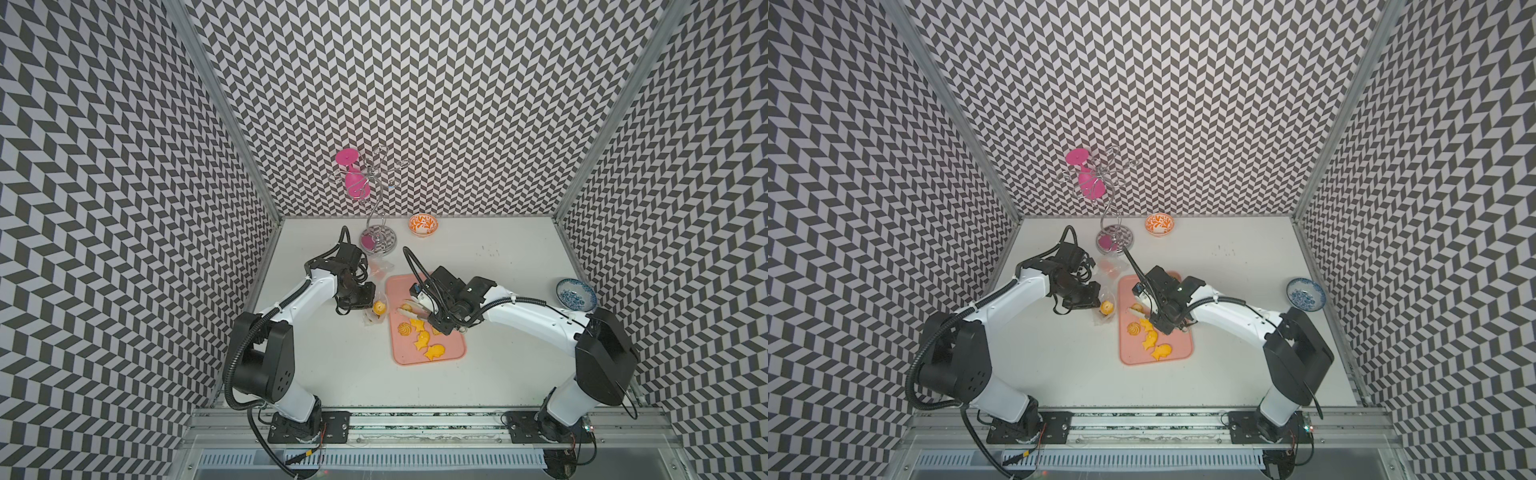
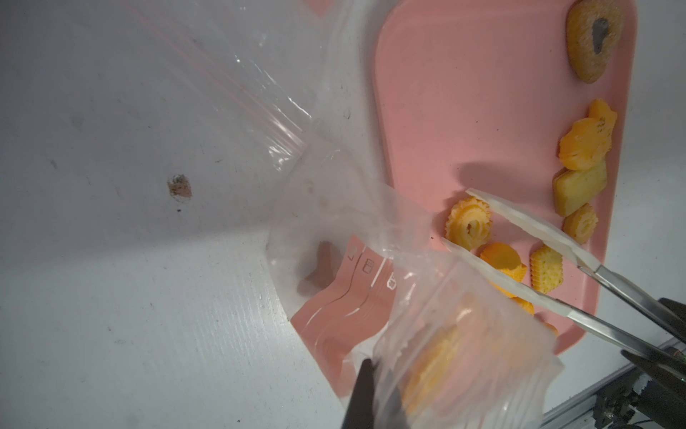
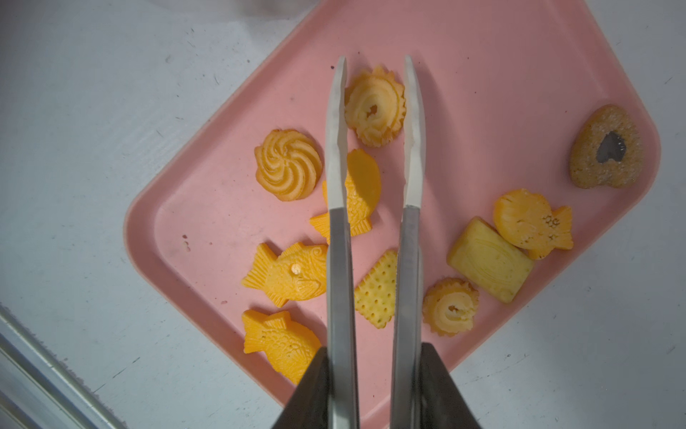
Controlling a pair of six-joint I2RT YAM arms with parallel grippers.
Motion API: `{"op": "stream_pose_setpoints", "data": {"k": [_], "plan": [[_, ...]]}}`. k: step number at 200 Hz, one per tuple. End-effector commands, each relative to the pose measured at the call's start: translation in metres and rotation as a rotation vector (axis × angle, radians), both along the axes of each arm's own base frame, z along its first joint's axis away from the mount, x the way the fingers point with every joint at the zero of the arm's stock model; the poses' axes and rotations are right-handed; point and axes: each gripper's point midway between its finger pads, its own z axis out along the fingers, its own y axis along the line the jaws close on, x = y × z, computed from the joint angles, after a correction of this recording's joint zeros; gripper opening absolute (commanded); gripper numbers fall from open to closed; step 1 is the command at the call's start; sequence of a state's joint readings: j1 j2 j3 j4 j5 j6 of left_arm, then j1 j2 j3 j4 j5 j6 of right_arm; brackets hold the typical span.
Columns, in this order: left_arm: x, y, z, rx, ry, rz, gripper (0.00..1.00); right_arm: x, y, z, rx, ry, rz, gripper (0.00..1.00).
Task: Put the cookies into a resealable bag to prevent moisture
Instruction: Pick up the cookie from the tray, then place the cookie in the ziploc bag.
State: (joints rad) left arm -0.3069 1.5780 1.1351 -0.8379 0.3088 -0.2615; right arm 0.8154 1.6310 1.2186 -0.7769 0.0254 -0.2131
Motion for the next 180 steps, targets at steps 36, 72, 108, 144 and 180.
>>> {"op": "stream_pose_setpoints", "data": {"k": [36,72,108,144,180], "plan": [[0.013,-0.005,0.005,-0.019,-0.028,-0.008,0.0,0.01,0.005,0.068,0.215,-0.079,-0.021,0.34],[0.018,-0.008,0.009,-0.03,-0.031,-0.008,0.0,-0.01,0.023,0.1,0.38,-0.042,0.053,0.34],[0.017,-0.008,0.011,-0.031,-0.026,-0.011,0.0,-0.018,0.042,0.114,0.501,-0.003,0.095,0.35],[0.015,-0.011,0.02,-0.052,-0.032,-0.011,0.0,-0.012,0.054,0.111,0.522,0.008,0.106,0.35],[0.014,-0.013,0.032,-0.067,-0.046,-0.01,0.0,-0.005,0.064,0.109,0.518,0.022,0.122,0.37]]}}
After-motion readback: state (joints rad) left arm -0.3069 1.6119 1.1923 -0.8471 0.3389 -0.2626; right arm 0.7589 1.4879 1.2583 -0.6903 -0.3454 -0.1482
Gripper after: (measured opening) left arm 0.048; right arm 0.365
